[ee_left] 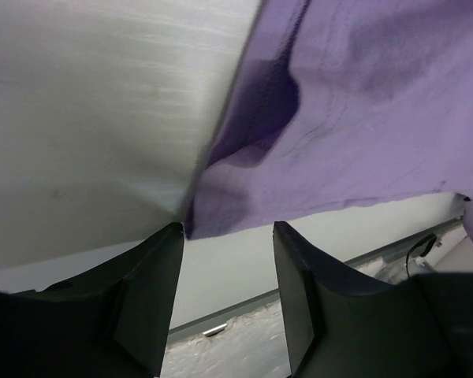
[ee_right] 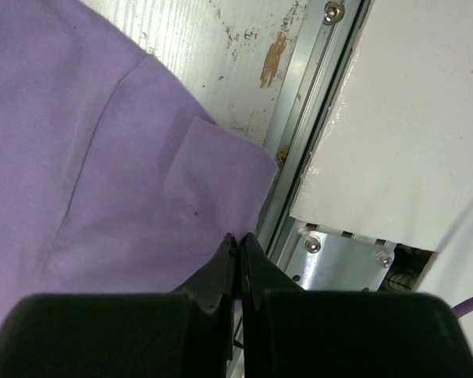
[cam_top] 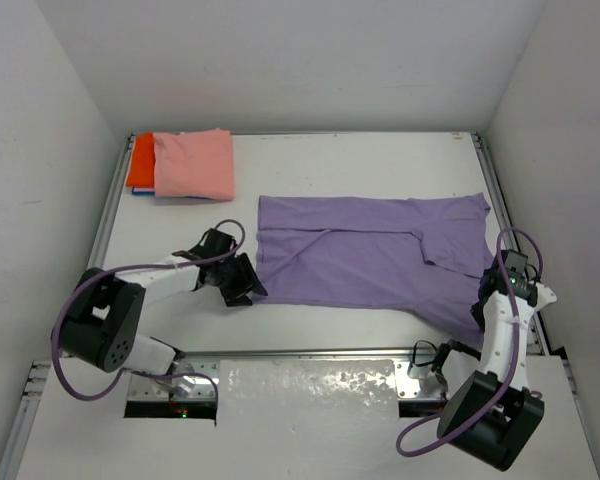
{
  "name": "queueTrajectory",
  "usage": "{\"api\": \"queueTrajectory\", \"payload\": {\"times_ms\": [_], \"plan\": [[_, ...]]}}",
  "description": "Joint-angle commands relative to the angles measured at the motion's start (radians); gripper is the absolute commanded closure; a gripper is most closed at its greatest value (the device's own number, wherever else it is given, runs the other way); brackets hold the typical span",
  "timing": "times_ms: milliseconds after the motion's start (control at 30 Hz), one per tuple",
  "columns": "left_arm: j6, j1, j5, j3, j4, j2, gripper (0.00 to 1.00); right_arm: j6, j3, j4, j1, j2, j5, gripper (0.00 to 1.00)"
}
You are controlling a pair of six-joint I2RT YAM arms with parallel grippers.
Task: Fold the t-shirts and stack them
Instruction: Grap the side of the flattened tshirt closest away from the robot with both arms
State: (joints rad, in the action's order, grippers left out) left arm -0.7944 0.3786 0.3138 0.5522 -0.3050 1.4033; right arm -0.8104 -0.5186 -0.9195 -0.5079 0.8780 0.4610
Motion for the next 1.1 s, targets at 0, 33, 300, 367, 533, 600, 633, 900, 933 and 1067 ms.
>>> {"api": "queueTrajectory", "payload": {"times_ms": [0, 33, 300, 367, 533, 600, 633, 900, 933, 1067], "plan": [[-0.014, 0.038, -0.07, -0.009, 0.03, 0.057, 0.53, 0.013, -0.037, 0.008, 0.005, -0.001, 0.025, 1.0], [-0.017, 0.045, -0.07, -0.011, 0.035, 0.068, 0.59, 0.011, -0.037, 0.01, 0.008, -0.001, 0.025, 1.0], [-0.025, 0.063, -0.136, -0.005, -0.035, 0.014, 1.0, 0.023, -0.05, 0.015, 0.02, 0.003, 0.027, 1.0], [-0.025, 0.063, -0.169, 0.008, -0.087, -0.044, 1.0, 0.03, -0.064, 0.013, 0.028, 0.006, 0.041, 1.0], [-0.052, 0.062, -0.173, -0.003, -0.143, -0.141, 1.0, 0.002, -0.092, -0.034, 0.034, -0.004, 0.085, 1.0], [-0.063, 0.062, -0.168, -0.008, -0.152, -0.167, 1.0, -0.01, -0.095, -0.054, 0.034, -0.014, 0.103, 1.0], [-0.065, 0.062, -0.16, -0.014, -0.154, -0.176, 1.0, -0.01, -0.098, -0.055, 0.034, -0.017, 0.105, 1.0], [-0.074, 0.062, -0.143, -0.017, -0.164, -0.219, 1.0, 0.033, -0.13, -0.044, 0.042, -0.031, 0.125, 1.0], [-0.074, 0.062, -0.143, -0.012, -0.16, -0.218, 1.0, 0.062, -0.138, -0.019, 0.042, -0.03, 0.126, 1.0], [-0.049, 0.045, -0.144, 0.052, -0.169, -0.179, 1.0, 0.138, -0.176, 0.065, 0.042, -0.011, 0.114, 1.0]]}}
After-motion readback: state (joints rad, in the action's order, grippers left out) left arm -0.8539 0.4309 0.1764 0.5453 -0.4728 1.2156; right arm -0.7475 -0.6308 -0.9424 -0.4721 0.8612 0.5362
